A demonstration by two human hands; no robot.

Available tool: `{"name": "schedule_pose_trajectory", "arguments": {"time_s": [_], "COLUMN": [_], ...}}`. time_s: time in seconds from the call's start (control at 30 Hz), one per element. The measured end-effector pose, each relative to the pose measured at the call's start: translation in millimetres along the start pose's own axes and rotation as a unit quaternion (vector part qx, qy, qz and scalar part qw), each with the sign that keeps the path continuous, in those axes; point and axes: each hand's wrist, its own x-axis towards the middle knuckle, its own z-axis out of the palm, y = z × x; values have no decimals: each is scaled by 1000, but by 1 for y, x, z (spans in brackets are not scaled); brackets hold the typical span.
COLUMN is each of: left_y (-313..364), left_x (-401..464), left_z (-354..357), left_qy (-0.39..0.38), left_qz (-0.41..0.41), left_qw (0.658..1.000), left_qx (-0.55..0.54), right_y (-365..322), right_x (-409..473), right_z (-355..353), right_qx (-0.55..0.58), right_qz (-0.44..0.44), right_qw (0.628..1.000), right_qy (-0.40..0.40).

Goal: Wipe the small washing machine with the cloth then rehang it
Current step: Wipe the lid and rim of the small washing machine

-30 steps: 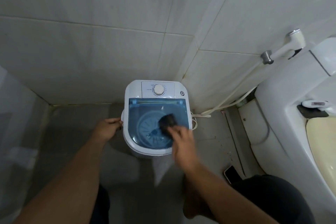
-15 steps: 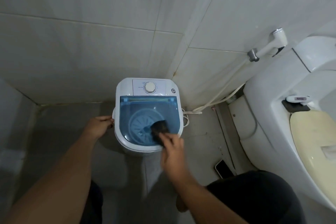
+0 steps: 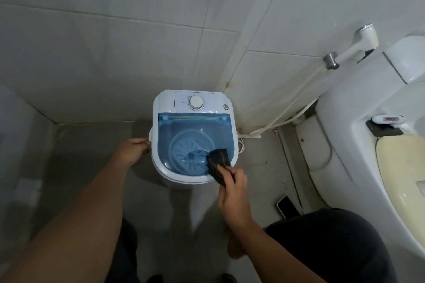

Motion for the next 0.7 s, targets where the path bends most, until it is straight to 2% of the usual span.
{"name": "schedule_pose_trajectory", "arguments": {"time_s": [0.13,0.27,0.37,0.43,0.47,0.5,0.53,0.6,0.63,0.7], "left_y": [2,3,11,14,15,15,17,19,20,20], "left_x": [-3,-6,-16,-22,-25,-25,-26,-28,-28,-26], "left_z": [-3,-8,-5,-5,-5,-6,-8,-9,-9,-8], "left_qy": [-9,-17,-35,-26,-24,-25,-28,-40,-47,-55], "left_qz": [-8,-23,-48,-67,-77,-82,-89,-97,-95,-97], "left_qw": [1000,1000,998,996,994,993,992,989,987,983], "left_qx": [8,5,-32,-57,-68,-78,-86,-108,-123,-143], "right_y": [-45,-90,-69,-40,-32,-30,-35,-52,-60,-79], "right_x": [-17,6,37,61,68,71,71,71,83,131], "right_z": [35,43,20,11,9,10,13,11,7,1], "right_qx": [6,49,81,56,33,5,-17,-23,-16,4], "right_qz": [-94,-170,-110,-27,-11,-37,-102,-245,-277,-277], "right_qw": [994,977,990,998,999,999,992,949,931,939], "right_qy": [-60,-117,-41,17,12,-18,-70,-199,-238,-205]}}
